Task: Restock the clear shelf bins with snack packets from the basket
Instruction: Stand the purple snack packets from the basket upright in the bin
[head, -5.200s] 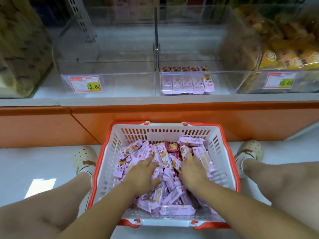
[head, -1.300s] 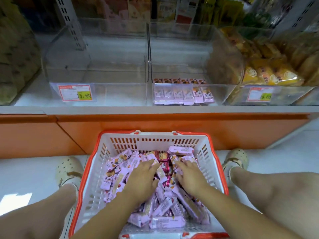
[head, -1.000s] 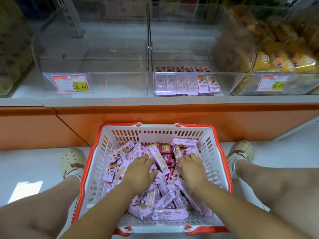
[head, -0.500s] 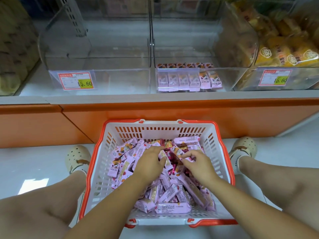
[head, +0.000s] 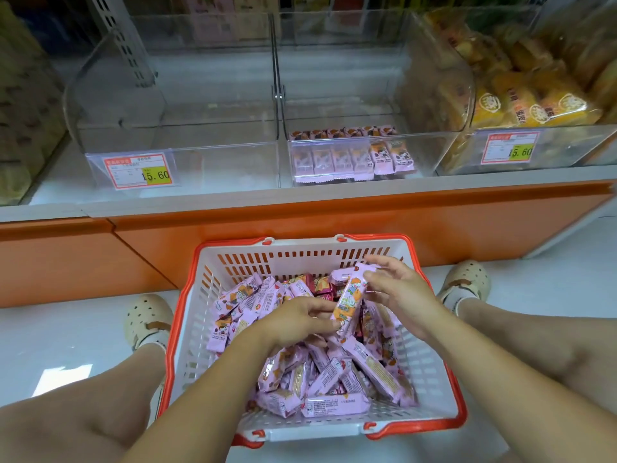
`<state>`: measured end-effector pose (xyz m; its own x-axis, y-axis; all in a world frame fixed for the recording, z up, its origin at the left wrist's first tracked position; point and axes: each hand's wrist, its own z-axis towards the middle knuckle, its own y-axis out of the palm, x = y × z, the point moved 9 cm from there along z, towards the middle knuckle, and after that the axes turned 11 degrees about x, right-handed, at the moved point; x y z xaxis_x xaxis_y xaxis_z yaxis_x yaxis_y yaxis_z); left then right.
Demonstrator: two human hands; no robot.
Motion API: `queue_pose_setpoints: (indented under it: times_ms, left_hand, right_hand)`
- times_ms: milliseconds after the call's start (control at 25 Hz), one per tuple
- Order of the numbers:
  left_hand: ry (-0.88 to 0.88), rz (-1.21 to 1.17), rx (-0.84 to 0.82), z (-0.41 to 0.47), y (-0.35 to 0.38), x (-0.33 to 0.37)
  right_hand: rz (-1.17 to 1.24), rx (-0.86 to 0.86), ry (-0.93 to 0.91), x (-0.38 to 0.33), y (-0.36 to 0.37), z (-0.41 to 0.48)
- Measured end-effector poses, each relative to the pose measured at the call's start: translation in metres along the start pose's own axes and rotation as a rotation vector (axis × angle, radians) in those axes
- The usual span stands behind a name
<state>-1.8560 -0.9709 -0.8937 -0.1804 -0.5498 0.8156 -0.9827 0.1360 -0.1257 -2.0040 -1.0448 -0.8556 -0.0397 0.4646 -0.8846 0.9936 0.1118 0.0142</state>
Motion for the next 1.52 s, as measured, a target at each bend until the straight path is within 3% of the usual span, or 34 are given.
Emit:
queue_pose_setpoints:
  times_ms: [320,560,720,800,960,1040,1120,1240,1360,1520]
  left_hand:
    - [0.01,-0.09,0.011,-0.007,0.005,0.01]
    - [0.139,0.029,0.097,-0.019,-0.004,0.041]
    - [0.309,0.115,0.104,-0.034,-0.015,0.105]
    - [0.478,0.257,0.23,-0.046,-0.039,0.156]
    - [0.909,0.577,0.743,-0.094,-0.106,0.26]
    - [1.013,0.754,0.918,-0.1,-0.133,0.285]
    - [0.962,0.863,0.943,-0.086,-0.156,0.289]
    - [0.91,0.992,0.834,-0.057,-0.167,0.279]
    - [0.914,1.03,0.774,-0.044,-0.17,0.272]
    - [0.955,1.028,0.763,-0.037,-0.175,0.277]
  right_hand:
    - [-0.052,0.01,-0.037,0.001,-0.001,-0.004]
    - [-0.045,0.017,-0.11,-0.02,0.005,-0.02]
    - [-0.064,0.022,-0.287,-0.081,0.006,-0.035]
    - [-0.078,0.035,-0.403,-0.135,0.003,-0.043]
    - [-0.209,0.114,-0.698,-0.266,-0.01,-0.056]
    - [-0.365,0.13,-0.76,-0.314,-0.007,-0.046]
    - [-0.583,0.156,-0.764,-0.343,0.0,-0.022]
    - [-0.958,0.203,-0.731,-0.361,0.009,0.022]
    - [-1.293,0.197,-0.555,-0.352,0.008,0.074]
    - [-1.406,0.123,-0.321,-0.328,0.018,0.127]
